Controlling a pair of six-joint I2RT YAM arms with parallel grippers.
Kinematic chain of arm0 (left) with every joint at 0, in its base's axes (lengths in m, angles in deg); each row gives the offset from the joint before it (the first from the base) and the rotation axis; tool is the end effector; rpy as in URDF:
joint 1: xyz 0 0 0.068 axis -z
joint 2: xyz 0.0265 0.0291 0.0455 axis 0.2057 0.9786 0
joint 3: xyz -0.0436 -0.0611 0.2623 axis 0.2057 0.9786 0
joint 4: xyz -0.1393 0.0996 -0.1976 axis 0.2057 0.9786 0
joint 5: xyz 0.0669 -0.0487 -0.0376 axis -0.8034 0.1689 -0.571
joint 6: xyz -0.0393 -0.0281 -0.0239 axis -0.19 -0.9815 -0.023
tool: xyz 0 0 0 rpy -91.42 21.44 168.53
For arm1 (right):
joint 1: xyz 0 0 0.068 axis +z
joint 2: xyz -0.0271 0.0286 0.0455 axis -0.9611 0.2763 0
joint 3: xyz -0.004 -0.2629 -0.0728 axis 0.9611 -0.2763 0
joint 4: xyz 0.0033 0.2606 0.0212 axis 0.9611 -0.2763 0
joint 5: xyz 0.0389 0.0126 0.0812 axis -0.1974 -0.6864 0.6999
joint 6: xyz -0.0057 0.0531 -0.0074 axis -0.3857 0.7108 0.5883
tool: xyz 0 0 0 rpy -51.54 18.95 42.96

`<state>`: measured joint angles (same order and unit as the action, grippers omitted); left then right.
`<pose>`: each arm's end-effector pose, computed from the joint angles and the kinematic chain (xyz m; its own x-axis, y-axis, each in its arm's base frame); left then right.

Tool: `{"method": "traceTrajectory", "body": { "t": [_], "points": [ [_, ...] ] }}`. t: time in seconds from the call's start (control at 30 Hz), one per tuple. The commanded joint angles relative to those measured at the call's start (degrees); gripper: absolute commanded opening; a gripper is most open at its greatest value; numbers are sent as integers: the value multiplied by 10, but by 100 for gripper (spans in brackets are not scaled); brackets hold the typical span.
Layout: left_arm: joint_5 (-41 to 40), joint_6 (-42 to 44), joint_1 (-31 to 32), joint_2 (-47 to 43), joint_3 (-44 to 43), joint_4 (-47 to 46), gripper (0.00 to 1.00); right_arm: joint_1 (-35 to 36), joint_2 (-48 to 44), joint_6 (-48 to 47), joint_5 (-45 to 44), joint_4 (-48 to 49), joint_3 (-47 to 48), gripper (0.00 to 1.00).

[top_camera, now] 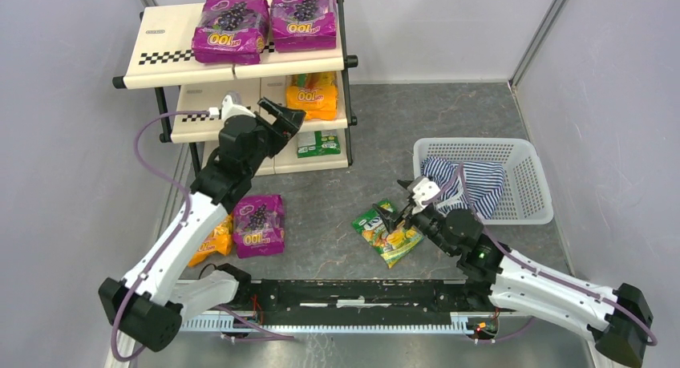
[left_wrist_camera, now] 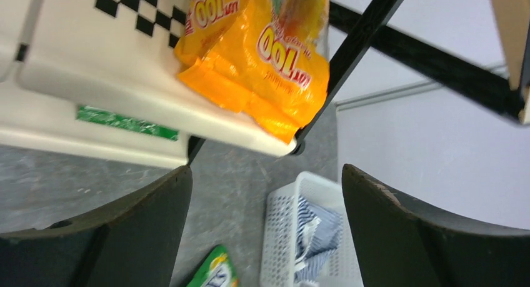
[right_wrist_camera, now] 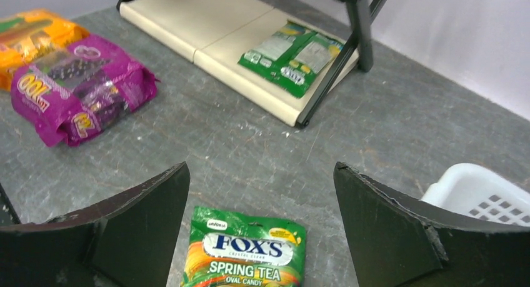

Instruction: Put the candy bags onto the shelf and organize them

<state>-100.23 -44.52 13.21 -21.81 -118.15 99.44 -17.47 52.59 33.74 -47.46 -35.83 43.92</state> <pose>0.2268 -0.0980 0.3687 -0.3210 -0.7652 -0.5580 -0.0693 0.6066 -0.7920 0.0995 0.1360 0.2560 0.0408 -0.0161 -0.9990 -0.6883 0.7244 -0.0398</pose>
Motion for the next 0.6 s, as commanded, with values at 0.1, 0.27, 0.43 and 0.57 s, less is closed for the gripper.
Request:
{"method": "traceTrajectory", "body": {
  "t": [0.1, 0.27, 0.43, 0.57],
  "points": [
    [72, 139, -2, -57, 20, 155, 100, -2, 91, 44, 63, -18, 41, 93],
    [154, 143, -1, -111, 111, 145, 100, -2, 224, 62, 120, -102, 104, 98],
    [199, 133, -1, -154, 186, 115, 100, 3, 361, 75, 128, -194, 176, 98],
    [210, 164, -1, -163, 190, 139, 100, 12, 405, 88, 89, -248, 197, 98]
  ]
}}
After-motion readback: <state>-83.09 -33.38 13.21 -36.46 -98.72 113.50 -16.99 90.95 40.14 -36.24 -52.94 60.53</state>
